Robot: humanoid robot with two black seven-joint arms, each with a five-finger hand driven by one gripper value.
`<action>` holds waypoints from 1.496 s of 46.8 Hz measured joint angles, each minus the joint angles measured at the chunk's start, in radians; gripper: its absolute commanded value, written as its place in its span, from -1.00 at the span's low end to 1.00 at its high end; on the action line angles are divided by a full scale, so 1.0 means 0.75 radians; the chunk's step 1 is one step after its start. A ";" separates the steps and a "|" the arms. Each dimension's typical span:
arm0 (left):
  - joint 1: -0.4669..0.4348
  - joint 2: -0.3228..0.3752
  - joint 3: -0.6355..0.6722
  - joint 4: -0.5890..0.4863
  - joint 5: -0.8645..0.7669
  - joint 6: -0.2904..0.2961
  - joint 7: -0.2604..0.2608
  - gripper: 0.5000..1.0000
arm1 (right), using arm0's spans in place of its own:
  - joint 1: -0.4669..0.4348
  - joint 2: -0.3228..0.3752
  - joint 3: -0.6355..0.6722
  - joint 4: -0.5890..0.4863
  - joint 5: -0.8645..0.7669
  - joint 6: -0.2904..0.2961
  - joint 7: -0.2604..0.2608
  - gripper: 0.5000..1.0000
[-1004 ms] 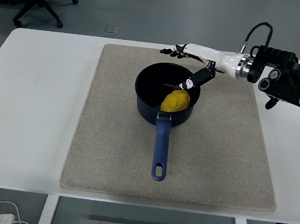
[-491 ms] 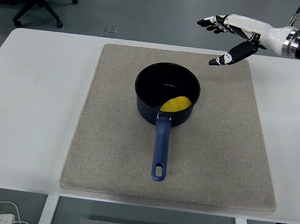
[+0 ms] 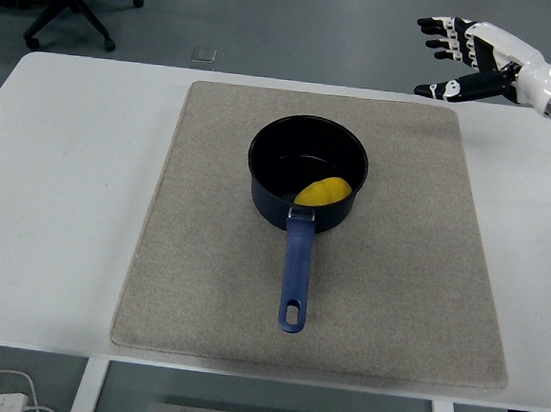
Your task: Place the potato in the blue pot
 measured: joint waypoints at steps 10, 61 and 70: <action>0.000 0.000 0.000 0.001 0.000 0.000 0.000 0.99 | -0.122 0.016 0.209 -0.051 0.114 -0.016 -0.082 0.70; 0.000 0.000 0.000 0.001 0.000 0.000 0.000 0.99 | -0.355 0.174 0.512 -0.080 0.237 -0.229 -0.125 0.71; 0.000 0.000 0.000 0.001 0.000 0.000 0.000 0.99 | -0.377 0.197 0.543 -0.117 0.254 -0.233 -0.132 0.71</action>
